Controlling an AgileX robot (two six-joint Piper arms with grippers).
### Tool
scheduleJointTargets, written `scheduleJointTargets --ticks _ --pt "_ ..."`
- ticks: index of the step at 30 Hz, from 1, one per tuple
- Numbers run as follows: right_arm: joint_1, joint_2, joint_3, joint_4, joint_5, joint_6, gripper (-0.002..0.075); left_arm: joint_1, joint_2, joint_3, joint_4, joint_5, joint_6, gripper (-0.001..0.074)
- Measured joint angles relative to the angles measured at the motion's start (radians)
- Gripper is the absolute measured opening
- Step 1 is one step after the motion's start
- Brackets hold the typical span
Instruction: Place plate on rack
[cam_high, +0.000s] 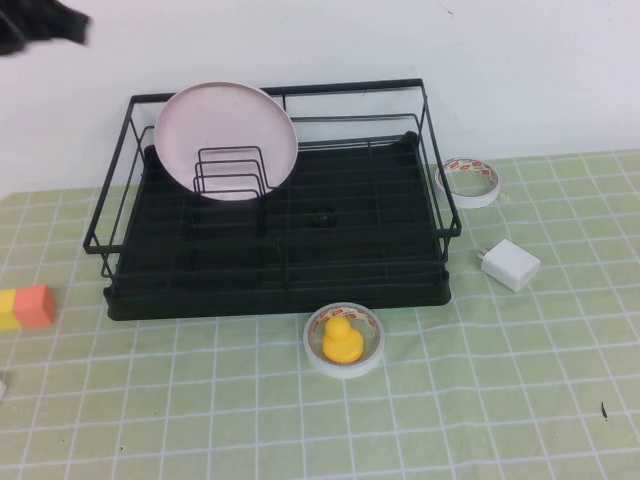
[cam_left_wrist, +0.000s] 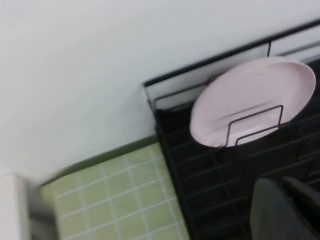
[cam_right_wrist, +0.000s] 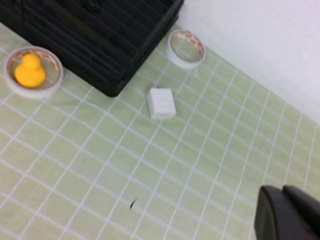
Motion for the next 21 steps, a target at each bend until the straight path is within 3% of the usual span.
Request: scheduleJointTargets --ticks 3,8,12,21 --pt "0.000 -0.106 0.110 0.009 -0.039 0.033 -0.0002 0.000 -0.091 0.000 0.036 0.069 -0.036 0.0000" --pt "0.000 -0.296 0.361 0.111 -0.270 0.044 -0.0002 0.000 -0.227 -0.001 0.043 0.197 -0.102 0.0000" --pt "0.000 -0.400 0.578 0.148 -0.438 0.048 -0.0002 0.000 -0.334 0.060 0.041 0.189 -0.127 0.0000" --pt "0.000 -0.508 0.866 0.203 -0.524 0.077 -0.0002 0.000 -0.706 0.477 0.153 -0.002 -0.161 0.0000"
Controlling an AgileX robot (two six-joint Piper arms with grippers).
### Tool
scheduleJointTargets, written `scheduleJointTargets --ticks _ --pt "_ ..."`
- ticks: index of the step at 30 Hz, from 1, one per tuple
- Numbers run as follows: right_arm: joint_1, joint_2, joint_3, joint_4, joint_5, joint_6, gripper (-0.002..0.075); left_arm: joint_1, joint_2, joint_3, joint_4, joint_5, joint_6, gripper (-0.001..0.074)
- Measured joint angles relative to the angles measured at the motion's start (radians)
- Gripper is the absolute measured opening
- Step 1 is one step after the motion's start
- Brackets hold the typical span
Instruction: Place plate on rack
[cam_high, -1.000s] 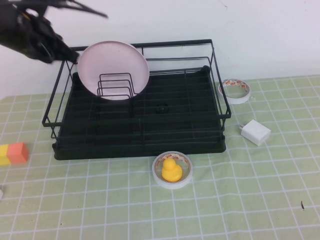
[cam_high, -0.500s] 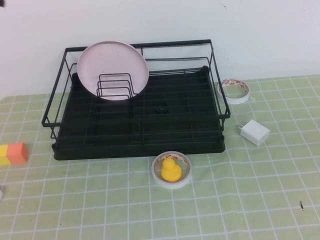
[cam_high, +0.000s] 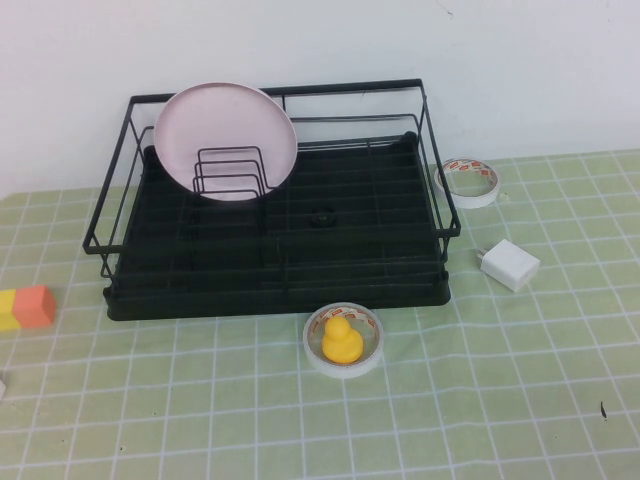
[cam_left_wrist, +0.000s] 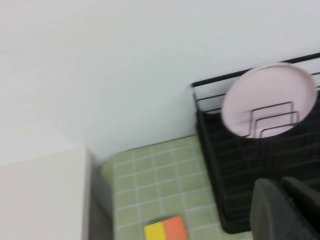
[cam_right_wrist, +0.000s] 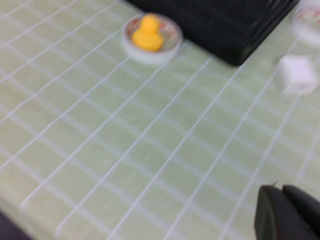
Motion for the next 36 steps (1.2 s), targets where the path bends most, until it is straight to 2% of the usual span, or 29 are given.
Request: scheduleJointTargets --ticks 8,17,26,36 --pt "0.000 -0.001 0.068 0.116 0.020 -0.001 -0.0002 0.000 -0.365 0.425 0.105 -0.117 -0.105 0.0000" --pt "0.000 -0.001 0.076 0.138 0.046 -0.018 -0.0002 0.000 -0.706 0.778 0.117 -0.209 -0.230 -0.0001" --pt "0.000 -0.001 0.076 0.139 0.048 -0.018 -0.0002 0.000 -0.824 0.911 0.117 -0.193 -0.314 -0.0001" --pt "0.000 -0.001 0.076 0.140 0.048 -0.018 -0.0002 0.000 -0.837 0.938 0.119 -0.068 -0.314 -0.0001"
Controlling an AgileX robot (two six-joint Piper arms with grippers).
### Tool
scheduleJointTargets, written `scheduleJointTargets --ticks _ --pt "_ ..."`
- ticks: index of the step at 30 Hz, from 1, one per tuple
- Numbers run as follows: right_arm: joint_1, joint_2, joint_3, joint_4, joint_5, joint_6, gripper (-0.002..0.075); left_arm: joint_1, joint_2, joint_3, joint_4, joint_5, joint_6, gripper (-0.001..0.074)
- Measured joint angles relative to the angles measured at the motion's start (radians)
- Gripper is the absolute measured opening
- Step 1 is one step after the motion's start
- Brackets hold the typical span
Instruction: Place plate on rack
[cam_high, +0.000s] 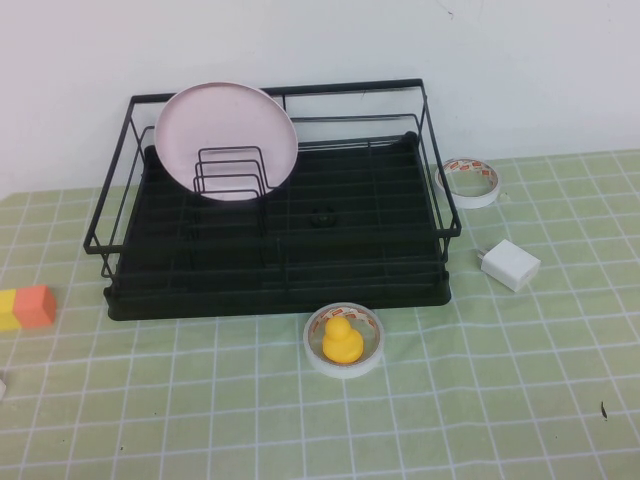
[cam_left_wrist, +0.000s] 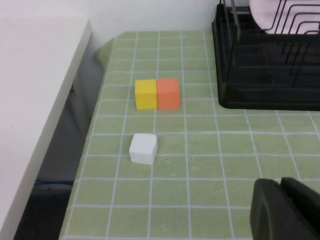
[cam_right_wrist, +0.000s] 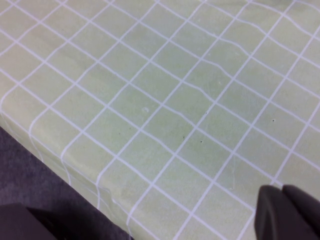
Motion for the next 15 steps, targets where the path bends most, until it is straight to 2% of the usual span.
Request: scheduleJointTargets --ticks 4,7,10,15 --pt "0.000 0.000 0.000 0.000 0.000 0.000 -0.0002 0.000 -0.042 0.000 0.002 0.016 -0.002 -0.0001" --pt "0.000 0.000 0.000 0.000 0.000 0.000 -0.0002 0.000 -0.051 0.000 0.058 0.013 -0.080 -0.0001" --pt "0.000 0.000 0.000 0.000 0.000 0.000 -0.0002 0.000 -0.051 0.008 0.067 -0.039 -0.144 -0.0001" --pt "0.000 0.000 0.000 0.000 0.000 0.000 -0.0002 0.000 -0.051 0.042 -0.019 -0.142 -0.172 -0.0001"
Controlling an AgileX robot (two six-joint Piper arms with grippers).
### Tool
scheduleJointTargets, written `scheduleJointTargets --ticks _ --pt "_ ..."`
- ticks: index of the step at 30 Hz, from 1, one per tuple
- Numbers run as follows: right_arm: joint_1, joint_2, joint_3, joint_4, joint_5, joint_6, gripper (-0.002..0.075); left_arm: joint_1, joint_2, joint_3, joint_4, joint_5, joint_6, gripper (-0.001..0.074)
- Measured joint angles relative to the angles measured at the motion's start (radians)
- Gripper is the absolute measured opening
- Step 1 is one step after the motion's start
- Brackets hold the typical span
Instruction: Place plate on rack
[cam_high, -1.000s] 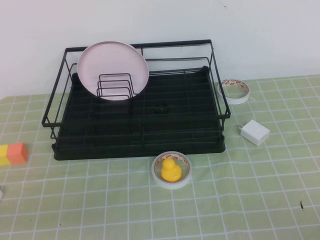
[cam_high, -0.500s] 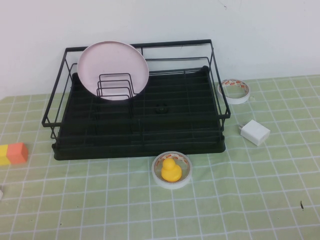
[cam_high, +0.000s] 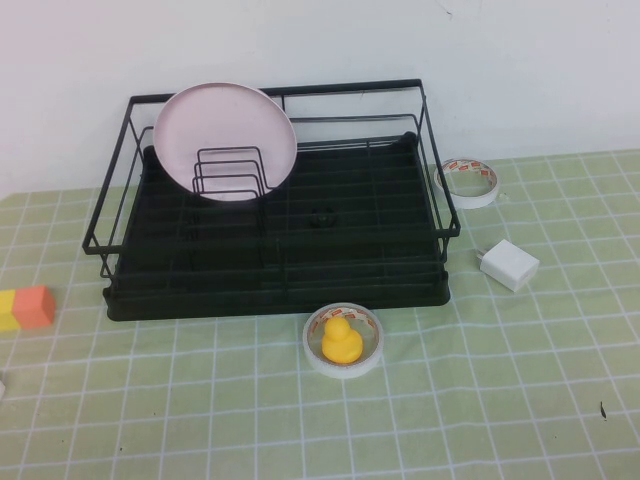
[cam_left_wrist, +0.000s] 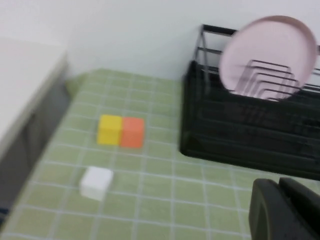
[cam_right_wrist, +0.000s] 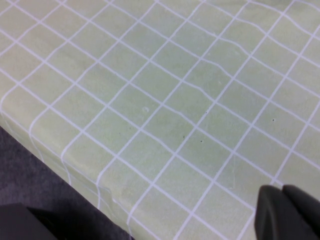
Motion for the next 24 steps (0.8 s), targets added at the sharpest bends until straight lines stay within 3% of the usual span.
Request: scheduleJointTargets --ticks 7,14,24 --pt "0.000 0.000 0.000 0.000 0.000 0.000 -0.0002 0.000 0.000 0.109 -0.079 -0.089 0.000 -0.0001" --pt "0.000 0.000 0.000 0.000 0.000 0.000 -0.0002 0.004 0.000 0.327 -0.093 -0.257 0.000 -0.0001" --pt "0.000 0.000 0.000 0.002 0.000 0.000 -0.0002 0.009 0.000 0.346 -0.141 -0.279 0.047 -0.0001"
